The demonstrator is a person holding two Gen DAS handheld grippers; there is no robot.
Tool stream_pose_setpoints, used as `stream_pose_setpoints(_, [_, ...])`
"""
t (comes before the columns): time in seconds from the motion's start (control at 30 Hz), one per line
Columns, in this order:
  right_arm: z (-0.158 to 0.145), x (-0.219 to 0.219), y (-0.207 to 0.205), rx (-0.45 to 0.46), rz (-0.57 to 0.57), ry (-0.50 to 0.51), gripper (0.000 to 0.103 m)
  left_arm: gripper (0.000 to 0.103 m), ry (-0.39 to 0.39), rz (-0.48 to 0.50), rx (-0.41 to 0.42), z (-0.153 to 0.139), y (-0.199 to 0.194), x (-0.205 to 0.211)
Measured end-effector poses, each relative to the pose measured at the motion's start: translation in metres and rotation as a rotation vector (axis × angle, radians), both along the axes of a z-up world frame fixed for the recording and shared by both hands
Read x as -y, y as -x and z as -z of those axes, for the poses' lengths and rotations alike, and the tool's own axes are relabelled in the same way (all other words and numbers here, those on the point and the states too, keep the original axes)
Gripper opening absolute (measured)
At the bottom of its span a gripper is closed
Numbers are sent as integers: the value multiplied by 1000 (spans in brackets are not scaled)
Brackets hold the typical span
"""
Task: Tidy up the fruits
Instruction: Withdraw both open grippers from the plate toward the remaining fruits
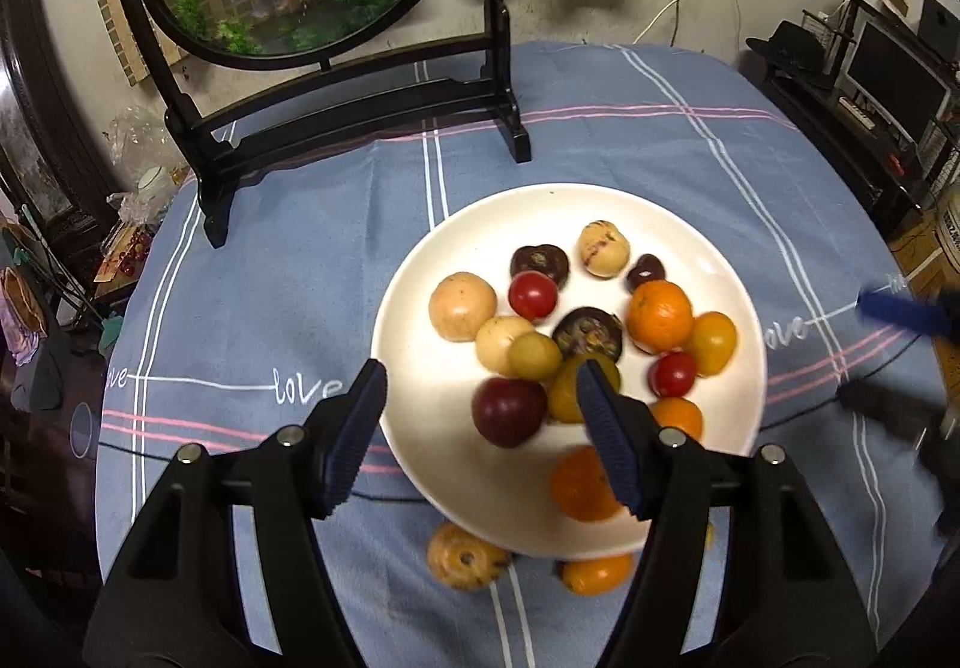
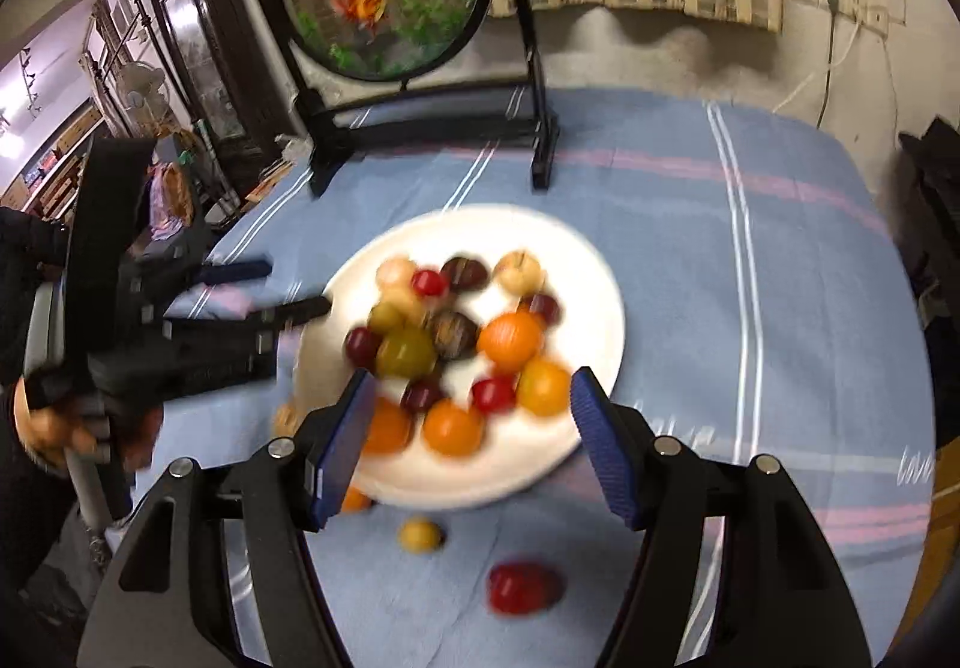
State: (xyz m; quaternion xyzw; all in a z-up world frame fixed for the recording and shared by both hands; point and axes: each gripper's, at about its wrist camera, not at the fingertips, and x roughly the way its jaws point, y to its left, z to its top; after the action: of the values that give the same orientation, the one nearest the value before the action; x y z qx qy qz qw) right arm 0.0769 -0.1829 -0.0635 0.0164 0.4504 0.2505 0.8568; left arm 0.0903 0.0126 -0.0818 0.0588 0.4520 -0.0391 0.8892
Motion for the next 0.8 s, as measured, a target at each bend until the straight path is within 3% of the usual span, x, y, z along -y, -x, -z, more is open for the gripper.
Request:
stream_pose_setpoints(0.2, [24, -5, 42, -64, -24, 28, 68, 68, -8, 8, 19, -10, 23, 5])
stream_pose_setpoints(0.43, [47, -23, 67, -70, -59, 114, 68, 75, -9, -28, 41, -15, 47, -7])
stream_pose_setpoints(0.63, [72, -36, 63, -105, -80, 151, 62, 75, 43, -128, -34, 13, 75, -51])
stream_pose_setpoints(0.8, [88, -54, 47, -120, -113, 194, 52, 75, 98, -146, -99, 37, 97, -64])
